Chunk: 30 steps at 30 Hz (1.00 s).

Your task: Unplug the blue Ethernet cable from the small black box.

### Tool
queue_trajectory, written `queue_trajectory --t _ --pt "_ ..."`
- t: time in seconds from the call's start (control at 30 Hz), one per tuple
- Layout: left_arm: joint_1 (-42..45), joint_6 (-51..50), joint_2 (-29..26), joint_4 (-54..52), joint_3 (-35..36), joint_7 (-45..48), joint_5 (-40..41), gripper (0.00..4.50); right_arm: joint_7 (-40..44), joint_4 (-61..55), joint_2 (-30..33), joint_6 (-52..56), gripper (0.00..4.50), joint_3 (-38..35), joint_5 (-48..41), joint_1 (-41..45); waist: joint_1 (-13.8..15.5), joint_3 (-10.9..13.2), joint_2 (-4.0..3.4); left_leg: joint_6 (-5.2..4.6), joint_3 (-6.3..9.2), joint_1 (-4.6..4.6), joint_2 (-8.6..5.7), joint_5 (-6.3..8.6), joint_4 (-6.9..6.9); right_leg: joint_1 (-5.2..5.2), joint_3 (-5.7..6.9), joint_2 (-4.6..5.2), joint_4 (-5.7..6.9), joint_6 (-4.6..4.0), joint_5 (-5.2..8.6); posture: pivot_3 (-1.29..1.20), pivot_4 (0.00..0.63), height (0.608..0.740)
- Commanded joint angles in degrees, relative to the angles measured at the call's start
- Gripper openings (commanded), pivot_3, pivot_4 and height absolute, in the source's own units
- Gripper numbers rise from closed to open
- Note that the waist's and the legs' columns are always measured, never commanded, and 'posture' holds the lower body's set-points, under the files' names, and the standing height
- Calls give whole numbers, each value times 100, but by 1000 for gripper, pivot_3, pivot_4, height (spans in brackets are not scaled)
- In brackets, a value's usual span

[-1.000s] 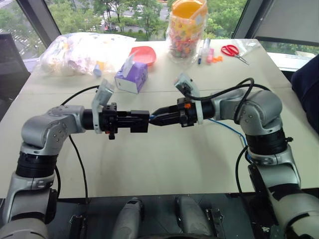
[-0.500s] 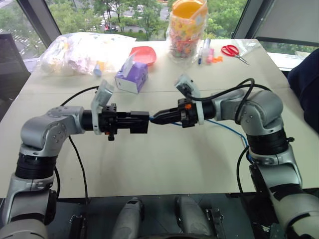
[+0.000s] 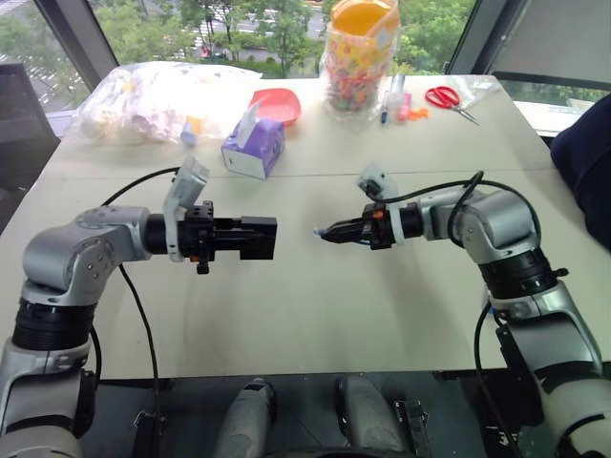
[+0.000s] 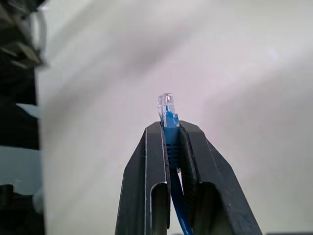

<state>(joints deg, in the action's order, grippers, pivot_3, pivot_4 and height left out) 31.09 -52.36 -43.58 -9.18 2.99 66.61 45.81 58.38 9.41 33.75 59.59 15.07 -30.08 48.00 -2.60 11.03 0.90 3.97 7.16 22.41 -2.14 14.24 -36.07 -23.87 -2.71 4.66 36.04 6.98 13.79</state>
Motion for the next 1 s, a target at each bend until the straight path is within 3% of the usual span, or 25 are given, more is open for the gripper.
queue_trajectory --t 0.03,0.13,0.27,0.37,0.57,0.6,0.87,1.0 --pt "-45 122 -38 -166 184 -7 79 523 -77 138 35 -667 38 -141 371 3 -11 0 0 0 -3 0 1 0 1 -3 -1 0 1 0 0 0 150 740" --pt "-69 768 346 -6 106 -517 -430 523 -1158 872 -322 -1613 38 -532 969 165 4 0 0 0 -6 0 2 0 -1 -5 -3 0 4 0 0 0 150 740" --pt "-302 1806 666 65 -514 -618 -1351 523 -2216 1573 -549 -2552 38 -397 1938 208 24 0 2 2 -9 2 1 -1 -6 -4 -5 1 1 0 -2 0 150 740" --pt "-331 2402 828 311 -770 -670 -1846 523 -2264 1676 -707 -2641 1195 -530 1983 188 21 0 2 3 -13 4 -1 -1 0 -7 -10 1 -1 -1 -2 0 150 740" --pt "181 4498 2016 2093 -896 -1649 -2981 523 -2973 292 -860 -1928 4249 -1344 1708 -158 57 0 1 2 -13 11 0 -2 -5 -19 -11 1 5 -2 -5 0 150 740" --pt "232 4703 2107 2291 -891 -1680 -3066 523 -3041 19 -855 -1792 4416 -1417 1681 -265 67 -1 1 2 -13 12 -1 -2 -6 -19 -11 2 6 -2 -5 0 150 740" --pt "399 5518 2691 3645 -772 -1823 -3256 523 -3526 -2747 -989 -147 4416 -1904 1133 -1702 100 -2 2 -3 -16 13 -1 2 -6 -18 -12 3 5 0 -5 0 150 740" --pt "453 5851 2743 4344 -740 -1839 -3406 523 -3692 -3434 -1038 250 4416 -1879 1025 -2170 103 -2 2 -4 -16 8 -1 1 -6 -16 -12 2 8 0 -5 0 150 740"
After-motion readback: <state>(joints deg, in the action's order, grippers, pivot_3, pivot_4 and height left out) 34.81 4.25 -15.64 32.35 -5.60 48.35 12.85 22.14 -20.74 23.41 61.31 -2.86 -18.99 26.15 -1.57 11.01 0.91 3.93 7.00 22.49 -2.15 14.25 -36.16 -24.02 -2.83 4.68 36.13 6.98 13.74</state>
